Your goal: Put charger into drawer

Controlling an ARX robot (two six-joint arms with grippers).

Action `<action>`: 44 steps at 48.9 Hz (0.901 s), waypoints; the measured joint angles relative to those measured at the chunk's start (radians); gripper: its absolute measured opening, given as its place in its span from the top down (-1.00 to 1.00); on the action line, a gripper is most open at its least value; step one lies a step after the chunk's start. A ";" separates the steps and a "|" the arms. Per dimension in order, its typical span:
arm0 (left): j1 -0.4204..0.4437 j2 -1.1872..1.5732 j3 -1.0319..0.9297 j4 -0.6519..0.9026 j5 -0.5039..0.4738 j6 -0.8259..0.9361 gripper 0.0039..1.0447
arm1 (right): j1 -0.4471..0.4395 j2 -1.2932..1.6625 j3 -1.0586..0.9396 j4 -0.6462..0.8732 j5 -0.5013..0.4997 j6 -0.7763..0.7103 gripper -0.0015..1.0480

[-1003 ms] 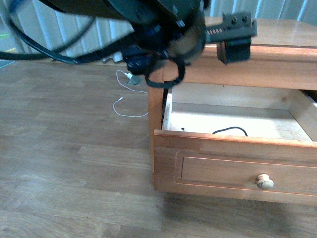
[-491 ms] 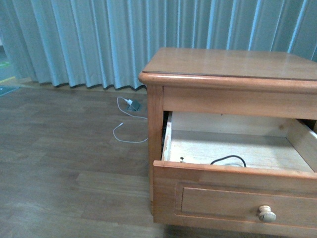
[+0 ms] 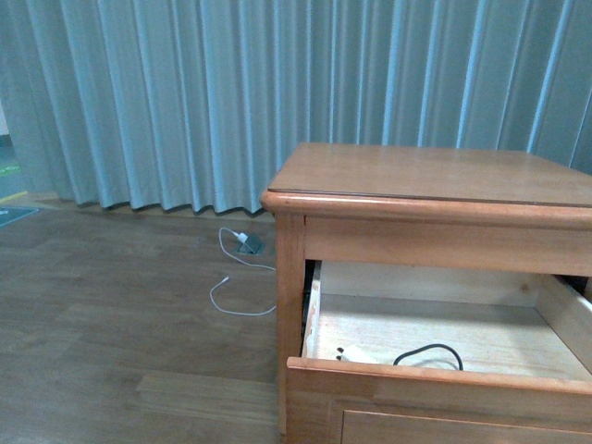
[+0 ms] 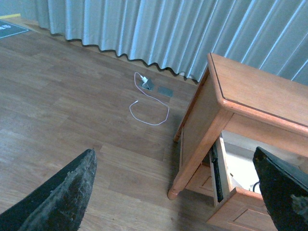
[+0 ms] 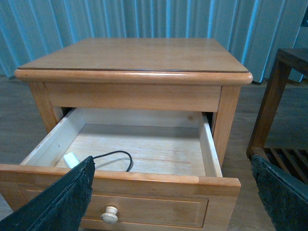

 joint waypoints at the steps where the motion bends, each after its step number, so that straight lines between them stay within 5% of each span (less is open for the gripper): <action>1: 0.000 0.000 0.000 0.000 0.001 0.000 -0.89 | 0.000 0.000 0.000 0.000 0.001 0.000 -0.85; 9: 0.125 -0.090 -0.129 0.102 0.204 0.227 -0.23 | 0.000 0.000 0.000 0.000 0.000 0.000 -0.85; 17: 0.198 -0.142 -0.215 0.126 0.272 0.268 0.29 | 0.000 0.000 0.000 0.000 0.000 0.000 -0.85; 21: 0.327 -0.178 -0.259 0.134 0.422 0.280 0.67 | 0.000 0.000 0.000 0.000 0.000 0.000 -0.85; 24: 0.360 -0.193 -0.283 0.144 0.420 0.280 0.91 | 0.000 0.000 0.000 0.000 0.000 0.000 -0.85; 44: 0.365 -0.256 -0.374 0.169 0.431 0.286 0.93 | 0.000 0.000 0.000 0.000 0.000 0.000 -0.85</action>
